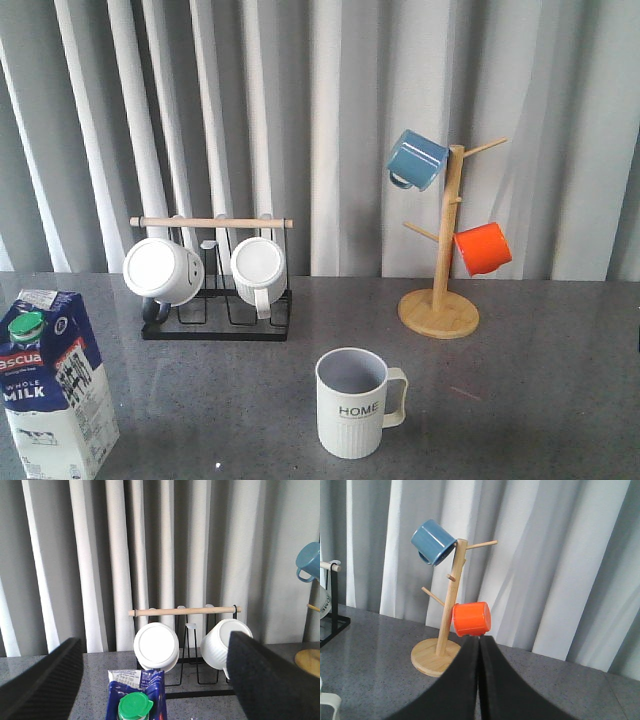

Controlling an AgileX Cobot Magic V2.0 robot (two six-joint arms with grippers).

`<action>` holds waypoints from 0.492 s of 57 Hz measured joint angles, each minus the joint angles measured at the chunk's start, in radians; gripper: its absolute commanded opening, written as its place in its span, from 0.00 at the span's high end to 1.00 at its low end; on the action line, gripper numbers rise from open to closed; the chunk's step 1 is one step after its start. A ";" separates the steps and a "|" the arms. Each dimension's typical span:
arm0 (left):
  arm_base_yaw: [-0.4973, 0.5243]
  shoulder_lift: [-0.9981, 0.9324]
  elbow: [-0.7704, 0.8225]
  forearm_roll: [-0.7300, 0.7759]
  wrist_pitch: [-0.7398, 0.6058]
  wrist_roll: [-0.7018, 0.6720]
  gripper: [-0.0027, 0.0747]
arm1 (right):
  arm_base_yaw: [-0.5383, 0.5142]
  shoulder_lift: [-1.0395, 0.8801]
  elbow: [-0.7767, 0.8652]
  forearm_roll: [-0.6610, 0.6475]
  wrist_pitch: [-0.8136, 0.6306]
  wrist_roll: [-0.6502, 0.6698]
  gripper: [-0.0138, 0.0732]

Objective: Place milk next to cup
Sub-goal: 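Open the right gripper and withdraw it from the mug, then grasp the Pascual milk carton with the left gripper and lift it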

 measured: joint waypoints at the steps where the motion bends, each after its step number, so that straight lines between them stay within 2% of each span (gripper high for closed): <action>1: 0.000 0.000 0.000 0.000 0.000 0.000 0.25 | 0.000 0.000 0.000 0.000 0.000 0.000 0.85; 28: 0.000 0.000 0.000 0.000 0.000 0.000 0.23 | 0.000 0.000 0.000 0.000 0.007 0.000 0.85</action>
